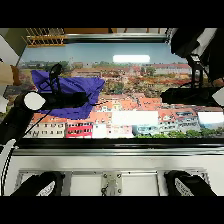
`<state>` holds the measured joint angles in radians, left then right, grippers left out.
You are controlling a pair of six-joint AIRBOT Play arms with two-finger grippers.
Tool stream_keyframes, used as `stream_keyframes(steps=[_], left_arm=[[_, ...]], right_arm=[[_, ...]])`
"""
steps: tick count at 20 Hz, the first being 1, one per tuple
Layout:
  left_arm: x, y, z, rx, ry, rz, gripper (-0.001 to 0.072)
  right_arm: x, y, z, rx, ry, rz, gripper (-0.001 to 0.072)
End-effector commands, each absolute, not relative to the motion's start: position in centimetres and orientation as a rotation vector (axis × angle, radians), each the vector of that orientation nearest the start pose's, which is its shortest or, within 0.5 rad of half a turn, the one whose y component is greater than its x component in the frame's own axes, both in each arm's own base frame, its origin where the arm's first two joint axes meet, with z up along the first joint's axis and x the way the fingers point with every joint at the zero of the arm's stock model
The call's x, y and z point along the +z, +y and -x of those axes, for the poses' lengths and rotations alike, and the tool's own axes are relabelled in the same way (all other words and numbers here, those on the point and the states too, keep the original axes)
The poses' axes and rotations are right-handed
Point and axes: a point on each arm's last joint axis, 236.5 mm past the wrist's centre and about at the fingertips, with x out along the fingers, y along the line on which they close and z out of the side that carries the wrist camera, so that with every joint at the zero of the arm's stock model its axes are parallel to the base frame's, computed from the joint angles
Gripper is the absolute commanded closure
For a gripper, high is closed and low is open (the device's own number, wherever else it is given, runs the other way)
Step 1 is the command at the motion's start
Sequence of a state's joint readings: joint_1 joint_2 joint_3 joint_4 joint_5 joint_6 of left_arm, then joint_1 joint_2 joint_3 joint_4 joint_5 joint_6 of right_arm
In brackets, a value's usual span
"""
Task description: Fold the clothes and pants, and hang the long-sleeved shirts on hangers.
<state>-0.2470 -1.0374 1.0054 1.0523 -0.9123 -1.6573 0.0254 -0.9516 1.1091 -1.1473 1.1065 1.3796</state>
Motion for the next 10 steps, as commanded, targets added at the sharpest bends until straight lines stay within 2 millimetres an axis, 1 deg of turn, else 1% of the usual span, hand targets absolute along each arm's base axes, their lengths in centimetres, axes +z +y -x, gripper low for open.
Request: stream_keyframes(steps=[1, 8, 10], left_arm=[[9.11, -18.56, -35.56, -0.412, 1.004, 0.449, 0.0702], [9.13, -18.55, -35.6, -0.412, 1.002, 0.449, 0.0702], [9.51, -18.44, -36.26, -0.405, 0.97, 0.454, 0.0702]], right_arm=[[13.43, 9.64, -35.67, 0.371, 0.905, -0.167, 0.0688], [13.43, 9.64, -35.67, 0.371, 0.905, -0.167, 0.0688], [13.43, 9.64, -35.67, 0.371, 0.905, -0.167, 0.0688]])
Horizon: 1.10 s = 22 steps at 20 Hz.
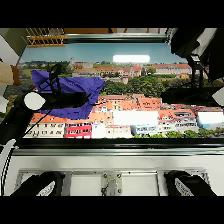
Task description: Fold the clothes and pants, and hang the long-sleeved shirts on hangers.
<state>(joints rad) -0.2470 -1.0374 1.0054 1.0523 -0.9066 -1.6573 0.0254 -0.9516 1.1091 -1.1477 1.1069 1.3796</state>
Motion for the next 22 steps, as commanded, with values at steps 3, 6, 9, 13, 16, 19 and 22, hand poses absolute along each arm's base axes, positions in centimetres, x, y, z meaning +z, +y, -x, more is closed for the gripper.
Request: stream_keyframes(steps=[3, 6, 9, 13, 16, 19, 22], left_arm=[[9.5, -17.3, -37.5, -0.415, 0.911, 0.349, 0.002], [3.9, -13.9, -38.0, -0.302, 1.034, 0.156, 0.0037], [-2.7, -11.6, -38.2, -0.223, 1.179, -0.043, 0.0037], [-9.2, -11.3, -37.6, -0.22, 1.306, -0.208, 0.0037], [-11.5, -11.6, -37.0, -0.228, 1.356, -0.236, 0.0037], [-11.7, -11.7, -37.2, -0.229, 1.351, -0.235, 0.0037], [-11.7, -11.7, -37.3, -0.229, 1.347, -0.233, 0.0037]], right_arm=[[13.4, 9.6, -35.7, 0.371, 0.905, -0.167, 0.0687], [13.4, 9.6, -35.7, 0.371, 0.905, -0.167, 0.0687], [13.4, 9.6, -35.7, 0.371, 0.905, -0.167, 0.0687], [13.4, 9.6, -35.7, 0.371, 0.905, -0.167, 0.0687], [13.4, 9.6, -35.7, 0.371, 0.905, -0.167, 0.0687], [13.4, 9.6, -35.7, 0.371, 0.905, -0.167, 0.0688], [13.4, 9.6, -35.7, 0.371, 0.905, -0.167, 0.0687]])
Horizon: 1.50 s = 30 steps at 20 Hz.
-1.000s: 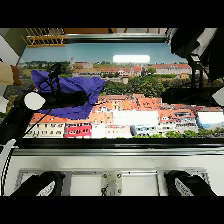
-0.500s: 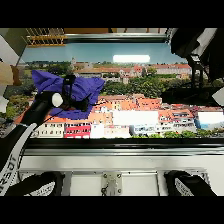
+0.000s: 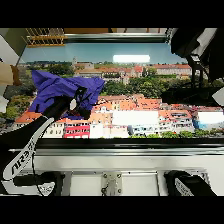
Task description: Fold the clothes and pants, and hang the long-sleeved shirts on hangers.
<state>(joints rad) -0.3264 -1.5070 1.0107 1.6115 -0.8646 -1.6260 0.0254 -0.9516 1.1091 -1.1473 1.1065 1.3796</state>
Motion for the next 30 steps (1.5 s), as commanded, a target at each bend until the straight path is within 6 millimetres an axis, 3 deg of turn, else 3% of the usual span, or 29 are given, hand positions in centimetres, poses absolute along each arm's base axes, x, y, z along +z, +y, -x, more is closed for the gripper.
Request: stream_keyframes(steps=[1, 2, 3, 4, 6, 9, 11, 13, 17, 20, 21, 22, 23, 25, 27, 28, 30], left_arm=[[-11.7, -11.8, -37.4, -0.224, 1.342, -0.225, 0.0039], [-11.6, -11.8, -37.5, -0.213, 1.34, -0.209, 0.0071], [-11.7, -11.8, -37.5, -0.208, 1.342, -0.203, 0.0286], [-11.6, -11.8, -37.5, -0.207, 1.34, -0.201, 0.0386], [-11.6, -11.9, -37.6, -0.203, 1.337, -0.191, 0.0703], [-9.3, -14.4, -38.4, -0.248, 1.331, -0.111, 0.0702], [-5.8, -18.5, -39.7, -0.365, 1.249, -0.095, 0.0703], [-1.9, -24.2, -39.8, -0.501, 1.153, -0.109, 0.0702], [3.0, -35.7, -36.1, -0.74, 0.997, -0.205, 0.0702], [3.6, -42.9, -32.6, -0.878, 0.948, -0.258, 0.0701], [3.3, -44.3, -32.0, -0.901, 0.948, -0.271, 0.0681], [3.1, -45.0, -32.1, -0.905, 0.958, -0.274, 0.0401], [3.1, -44.9, -32.5, -0.874, 0.994, -0.242, 0.0128], [3.5, -41.8, -34.8, -0.755, 1.084, -0.143, 0.0121], [3.7, -36.3, -37.3, -0.611, 1.144, -0.032, 0.0121], [3.3, -33.1, -37.8, -0.543, 1.17, 0.01, 0.0121], [1.5, -26.7, -36.6, -0.43, 1.251, 0.106, 0.0121]], right_arm=[[13.4, 9.6, -35.7, 0.371, 0.905, -0.167, 0.0687], [13.4, 9.6, -35.7, 0.371, 0.905, -0.167, 0.0688], [13.4, 9.6, -35.7, 0.371, 0.905, -0.167, 0.0687], [13.4, 9.6, -35.7, 0.371, 0.905, -0.167, 0.0687], [13.4, 9.6, -35.7, 0.371, 0.905, -0.167, 0.0687], [13.6, 9.9, -35.6, 0.374, 0.906, -0.191, 0.0688], [14.3, 11.3, -35.5, 0.419, 0.894, -0.254, 0.0687], [15.4, 12.0, -36.0, 0.463, 0.84, -0.243, 0.0687], [18.6, 9.2, -37.2, 0.441, 0.721, -0.093, 0.0687], [21.0, 5.9, -37.9, 0.35, 0.648, -0.118, 0.069], [21.4, 4.9, -37.9, 0.32, 0.635, -0.132, 0.0691], [21.6, 3.9, -37.9, 0.296, 0.628, -0.138, 0.0691], [21.8, 3.3, -37.8, 0.277, 0.621, -0.145, 0.0691], [22.1, 2.3, -37.7, 0.25, 0.61, -0.151, 0.0691], [22.2, 2.2, -37.6, 0.246, 0.61, -0.156, 0.0691], [22.1, 2.3, -37.6, 0.248, 0.617, -0.165, 0.0691], [22.1, 2.4, -37.5, 0.25, 0.618, -0.172, 0.0691]])
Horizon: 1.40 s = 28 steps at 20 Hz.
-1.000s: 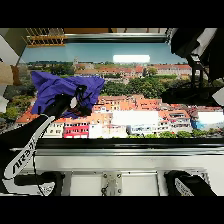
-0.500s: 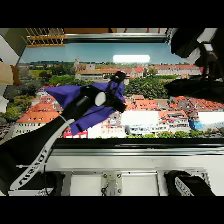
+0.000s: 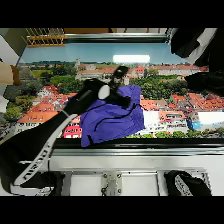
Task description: Fold the clothes and pants, and hang the long-sleeved shirts on hangers.
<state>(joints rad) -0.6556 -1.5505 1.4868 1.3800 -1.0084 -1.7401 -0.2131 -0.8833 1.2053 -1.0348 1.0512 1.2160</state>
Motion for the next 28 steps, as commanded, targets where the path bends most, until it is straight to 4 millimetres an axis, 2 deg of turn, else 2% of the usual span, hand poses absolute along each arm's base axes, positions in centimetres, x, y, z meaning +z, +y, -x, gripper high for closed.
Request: stream_keyframes(steps=[1, 4, 5, 7, 10, 12, 16, 18, 19, 20, 21, 22, 23, 24, 25, 28], left_arm=[[0.1, -23.5, -35.1, -0.373, 1.303, 0.164, 0.0121], [-4.4, -15.9, -29.9, -0.205, 1.438, 0.32, 0.0121], [-5.7, -14.4, -28.2, -0.16, 1.476, 0.378, 0.0121], [-7.8, -12.6, -25.6, -0.107, 1.506, 0.483, 0.0121], [-9.7, -12.7, -23.4, -0.121, 1.524, 0.566, 0.0121], [-10.7, -12.9, -22.4, -0.129, 1.538, 0.557, 0.0121], [-11.5, -14.5, -21.9, -0.162, 1.584, 0.532, 0.0121], [-11.8, -15.9, -21.9, -0.21, 1.613, 0.469, 0.0122], [-11.7, -16.6, -22.1, -0.231, 1.622, 0.443, 0.025], [-11.4, -17.1, -22.6, -0.248, 1.617, 0.424, 0.0518], [-11.0, -17.3, -23.4, -0.261, 1.599, 0.404, 0.0706], [-10.5, -17.4, -24.2, -0.269, 1.577, 0.395, 0.0702], [-9.9, -17.5, -24.9, -0.277, 1.556, 0.384, 0.0702], [-9.4, -17.4, -25.5, -0.284, 1.544, 0.363, 0.0703], [-9.1, -17.3, -25.7, -0.289, 1.541, 0.342, 0.0703], [-8.7, -17.4, -26.0, -0.299, 1.534, 0.334, 0.0702]], right_arm=[[22.0, 2.4, -37.5, 0.25, 0.62, -0.172, 0.0691], [22.0, 2.6, -37.5, 0.258, 0.623, -0.18, 0.0691], [22.0, 2.9, -37.5, 0.267, 0.622, -0.19, 0.0691], [22.1, 3.3, -37.6, 0.283, 0.62, -0.212, 0.0691], [22.0, 3.9, -37.9, 0.304, 0.623, -0.243, 0.0691], [21.5, 4.2, -37.8, 0.318, 0.646, -0.255, 0.0691], [18.5, 4.6, -37.1, 0.34, 0.745, -0.276, 0.0691], [15.9, 4.8, -36.6, 0.339, 0.805, -0.3, 0.069], [14.2, 4.8, -36.3, 0.337, 0.844, -0.317, 0.0691], [12.4, 4.9, -35.8, 0.33, 0.888, -0.345, 0.069], [10.2, 5.1, -35.1, 0.311, 0.946, -0.399, 0.0688], [7.9, 5.3, -34.4, 0.298, 1.007, -0.442, 0.0673], [5.3, 5.5, -33.4, 0.287, 1.075, -0.478, 0.0477], [2.8, 5.8, -32.4, 0.281, 1.14, -0.504, 0.02], [0.1, 6.1, -31.3, 0.27, 1.206, -0.531, 0.0145], [-6.6, 7.3, -29.1, 0.238, 1.358, -0.572, 0.0145]])
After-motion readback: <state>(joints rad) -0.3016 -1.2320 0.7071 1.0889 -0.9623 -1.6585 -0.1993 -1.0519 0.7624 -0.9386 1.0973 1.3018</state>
